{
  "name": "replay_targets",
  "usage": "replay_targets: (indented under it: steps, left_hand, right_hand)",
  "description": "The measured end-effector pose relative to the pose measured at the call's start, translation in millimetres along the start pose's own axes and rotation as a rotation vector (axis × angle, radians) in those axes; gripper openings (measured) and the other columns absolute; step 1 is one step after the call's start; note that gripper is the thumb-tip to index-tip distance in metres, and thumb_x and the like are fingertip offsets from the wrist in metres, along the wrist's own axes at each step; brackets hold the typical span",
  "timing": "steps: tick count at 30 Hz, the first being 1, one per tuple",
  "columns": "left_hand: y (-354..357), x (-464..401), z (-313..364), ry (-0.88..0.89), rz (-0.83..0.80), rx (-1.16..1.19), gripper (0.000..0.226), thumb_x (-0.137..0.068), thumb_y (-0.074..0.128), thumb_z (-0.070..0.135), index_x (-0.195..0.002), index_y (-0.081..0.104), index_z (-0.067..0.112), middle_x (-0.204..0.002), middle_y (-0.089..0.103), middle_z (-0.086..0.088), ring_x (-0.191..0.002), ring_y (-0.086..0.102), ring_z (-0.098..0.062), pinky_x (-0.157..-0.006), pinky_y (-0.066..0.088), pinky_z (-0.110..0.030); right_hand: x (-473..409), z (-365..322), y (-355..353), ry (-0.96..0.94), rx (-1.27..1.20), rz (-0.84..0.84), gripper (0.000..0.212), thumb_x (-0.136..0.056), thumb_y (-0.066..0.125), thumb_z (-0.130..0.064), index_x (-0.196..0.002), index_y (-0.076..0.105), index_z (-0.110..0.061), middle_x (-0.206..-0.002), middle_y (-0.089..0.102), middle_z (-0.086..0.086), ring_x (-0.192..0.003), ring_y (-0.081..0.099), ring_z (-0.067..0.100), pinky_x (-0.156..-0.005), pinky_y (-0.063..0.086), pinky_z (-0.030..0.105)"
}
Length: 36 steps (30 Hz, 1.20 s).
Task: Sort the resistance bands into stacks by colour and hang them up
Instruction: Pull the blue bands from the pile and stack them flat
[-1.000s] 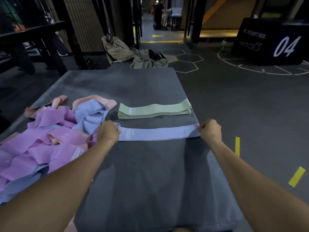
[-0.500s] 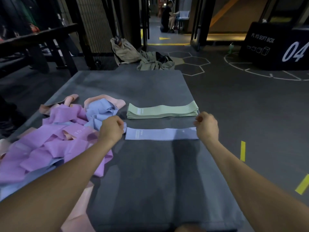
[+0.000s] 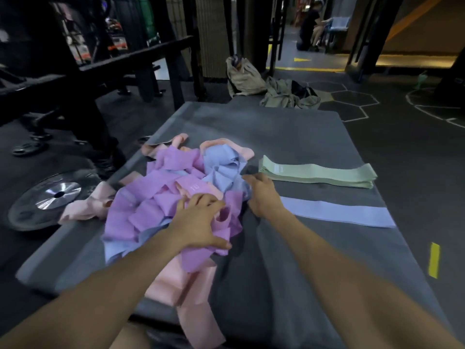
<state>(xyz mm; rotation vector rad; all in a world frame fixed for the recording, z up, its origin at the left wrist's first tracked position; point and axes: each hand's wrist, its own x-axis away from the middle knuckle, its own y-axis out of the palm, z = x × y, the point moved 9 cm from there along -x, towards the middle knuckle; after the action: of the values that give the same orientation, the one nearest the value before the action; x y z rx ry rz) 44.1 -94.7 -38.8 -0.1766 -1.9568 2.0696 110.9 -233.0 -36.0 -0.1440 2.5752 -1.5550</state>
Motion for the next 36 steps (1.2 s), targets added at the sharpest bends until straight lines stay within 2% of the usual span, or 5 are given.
replay_targets:
  steps: [12,20,26,33,36]
  left_hand:
    - [-14,-19,-51,0.027,0.149,0.373,0.031,-0.074,0.059,0.001,-0.094,0.062,0.024,-0.100,0.051,-0.002,-0.089,0.053,-0.031,-0.081,0.048,-0.045]
    - [-116,-18,-123,-0.127,0.546,0.232,0.035,-0.077,0.061,-0.001,-0.111,0.062,0.008,-0.115,0.053,-0.014,-0.108,0.049,-0.036,-0.091,0.040,-0.038]
    - [-62,-17,-133,-0.175,0.066,-0.109,0.054,-0.074,0.067,0.050,-0.122,0.054,0.028,-0.131,0.046,0.003,-0.120,0.047,-0.023,-0.099,0.040,-0.039]
    - [-98,-17,-101,-0.072,0.265,0.318,0.030,-0.078,0.058,0.057,-0.076,0.063,0.027,-0.084,0.053,0.008,-0.090,0.051,-0.017,-0.075,0.044,-0.032]
    - [-113,-13,-78,-0.072,0.337,0.515,0.024,-0.087,0.063,0.034,-0.098,0.066,0.013,-0.100,0.058,-0.001,-0.097,0.051,-0.017,-0.082,0.042,-0.028]
  right_hand:
    - [-22,-25,-6,0.062,0.015,0.081,0.029,-0.082,0.046,-0.001,-0.097,0.069,-0.008,-0.104,0.066,0.018,-0.098,0.059,0.037,-0.077,0.046,0.032]
    - [-39,-67,-45,0.106,-0.236,0.189,0.024,-0.087,0.048,-0.006,-0.066,0.055,-0.015,-0.074,0.050,0.012,-0.071,0.045,0.026,-0.059,0.028,0.024]
    - [-35,-81,-48,0.106,-0.220,0.155,0.018,-0.088,0.046,-0.006,-0.075,0.059,-0.008,-0.073,0.050,0.013,-0.063,0.042,0.027,-0.041,0.030,0.022]
    - [-18,-97,-85,0.075,-0.377,0.225,0.028,-0.082,0.048,0.000,-0.059,0.056,-0.014,-0.047,0.049,-0.001,-0.051,0.037,0.013,-0.039,0.033,0.010]
    - [-14,-97,-102,0.109,-0.435,0.276,0.034,-0.079,0.047,0.002,-0.048,0.053,-0.009,-0.042,0.045,0.003,-0.048,0.034,0.020,-0.038,0.030,0.019]
